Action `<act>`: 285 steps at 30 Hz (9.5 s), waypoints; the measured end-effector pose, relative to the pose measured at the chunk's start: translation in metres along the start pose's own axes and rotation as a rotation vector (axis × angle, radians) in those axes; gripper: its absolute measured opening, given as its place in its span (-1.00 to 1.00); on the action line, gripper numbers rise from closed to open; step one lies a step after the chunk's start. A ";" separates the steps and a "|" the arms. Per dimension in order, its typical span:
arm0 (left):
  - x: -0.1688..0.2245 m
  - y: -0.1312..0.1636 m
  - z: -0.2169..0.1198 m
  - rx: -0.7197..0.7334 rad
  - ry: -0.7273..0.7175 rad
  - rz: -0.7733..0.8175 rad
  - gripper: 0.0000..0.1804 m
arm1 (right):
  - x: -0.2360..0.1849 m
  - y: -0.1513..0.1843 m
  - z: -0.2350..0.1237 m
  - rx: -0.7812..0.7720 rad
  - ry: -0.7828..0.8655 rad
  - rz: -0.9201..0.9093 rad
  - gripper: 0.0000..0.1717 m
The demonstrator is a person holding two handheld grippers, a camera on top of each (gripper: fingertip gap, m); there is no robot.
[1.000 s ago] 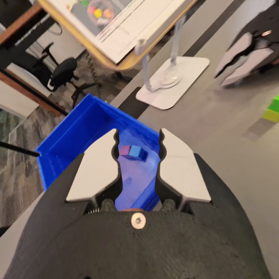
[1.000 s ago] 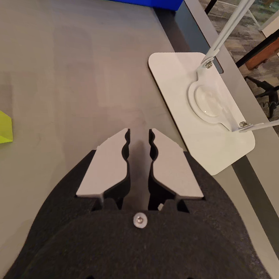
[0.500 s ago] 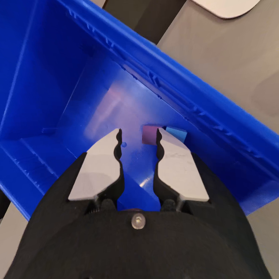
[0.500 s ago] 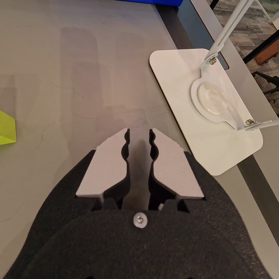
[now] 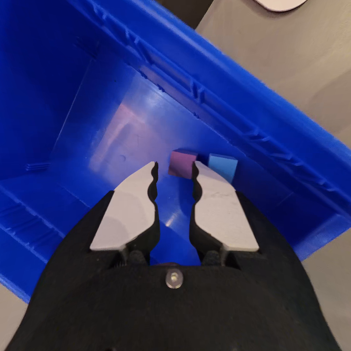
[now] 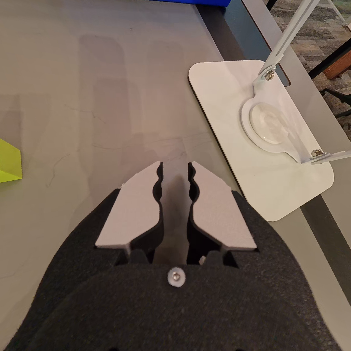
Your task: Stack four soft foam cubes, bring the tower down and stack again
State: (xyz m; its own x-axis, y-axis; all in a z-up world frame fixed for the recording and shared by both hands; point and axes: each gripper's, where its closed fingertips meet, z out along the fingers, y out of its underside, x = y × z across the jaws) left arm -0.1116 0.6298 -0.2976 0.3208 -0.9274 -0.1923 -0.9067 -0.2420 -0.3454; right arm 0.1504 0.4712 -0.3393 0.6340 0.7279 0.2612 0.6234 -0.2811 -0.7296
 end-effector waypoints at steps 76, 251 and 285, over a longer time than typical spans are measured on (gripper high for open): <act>0.305 -0.099 -0.035 0.110 0.242 0.617 -0.70 | 0.001 0.001 0.002 -0.011 -0.031 0.034 -0.71; 0.245 -0.090 -0.080 0.514 0.060 0.075 -0.47 | 0.005 -0.002 -0.003 0.025 0.010 0.021 -0.70; 0.185 -0.012 -0.008 0.499 -0.280 -0.490 -1.00 | 0.021 0.118 -0.137 -0.062 0.278 0.286 -1.00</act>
State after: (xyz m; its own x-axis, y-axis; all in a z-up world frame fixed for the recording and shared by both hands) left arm -0.0434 0.4591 -0.3219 0.7738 -0.6233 -0.1129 -0.4317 -0.3884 -0.8141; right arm 0.2996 0.3675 -0.3332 0.8801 0.4207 0.2204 0.4251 -0.4912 -0.7602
